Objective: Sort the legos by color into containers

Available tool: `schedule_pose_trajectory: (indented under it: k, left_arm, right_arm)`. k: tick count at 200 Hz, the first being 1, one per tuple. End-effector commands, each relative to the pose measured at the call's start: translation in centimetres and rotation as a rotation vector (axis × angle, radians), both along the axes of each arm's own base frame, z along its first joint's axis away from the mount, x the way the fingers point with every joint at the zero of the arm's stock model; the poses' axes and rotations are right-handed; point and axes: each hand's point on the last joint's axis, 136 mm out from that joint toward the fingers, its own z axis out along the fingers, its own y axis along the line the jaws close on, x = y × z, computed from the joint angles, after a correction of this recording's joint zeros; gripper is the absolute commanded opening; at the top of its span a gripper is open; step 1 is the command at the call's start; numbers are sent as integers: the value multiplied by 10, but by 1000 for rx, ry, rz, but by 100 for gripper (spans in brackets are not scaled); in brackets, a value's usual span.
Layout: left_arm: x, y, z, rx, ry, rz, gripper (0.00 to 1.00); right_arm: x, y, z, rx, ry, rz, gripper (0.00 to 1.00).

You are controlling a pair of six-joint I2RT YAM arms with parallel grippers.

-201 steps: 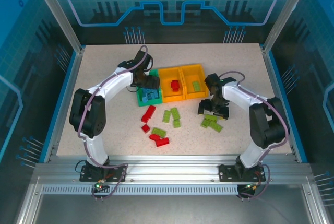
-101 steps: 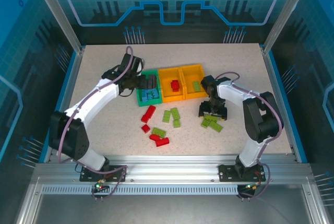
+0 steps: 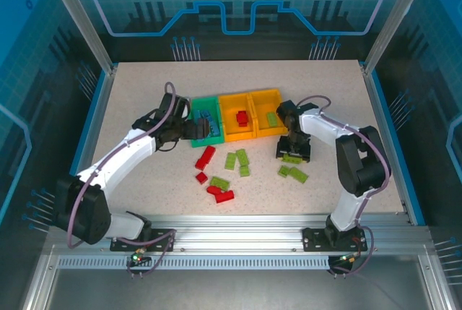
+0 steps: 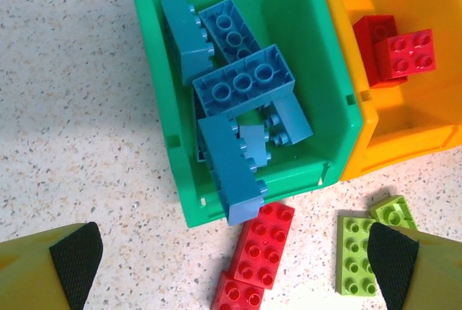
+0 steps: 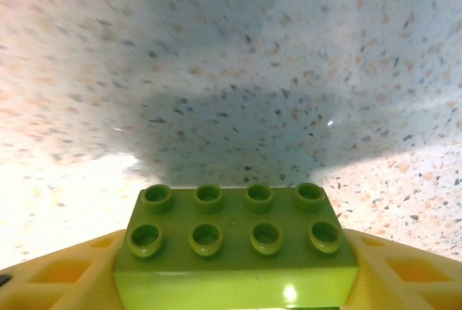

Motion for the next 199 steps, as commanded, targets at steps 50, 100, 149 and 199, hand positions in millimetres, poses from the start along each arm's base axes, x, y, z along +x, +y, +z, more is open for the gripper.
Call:
schedule_pose_trajectory:
  k: [50, 100, 149, 199]
  left_arm:
    - [-21, 13, -9, -14, 10, 65, 99]
    - [-42, 10, -28, -61, 76, 64, 99]
    - [-61, 0, -46, -69, 131, 21, 99]
    - [-72, -27, -64, -9, 155, -126, 99]
  right_arm:
    - [61, 30, 104, 143, -351, 35, 64]
    - [107, 43, 99, 180, -389, -21, 63]
    - [137, 44, 81, 142, -366, -67, 63]
    - [149, 46, 61, 125, -315, -91, 68]
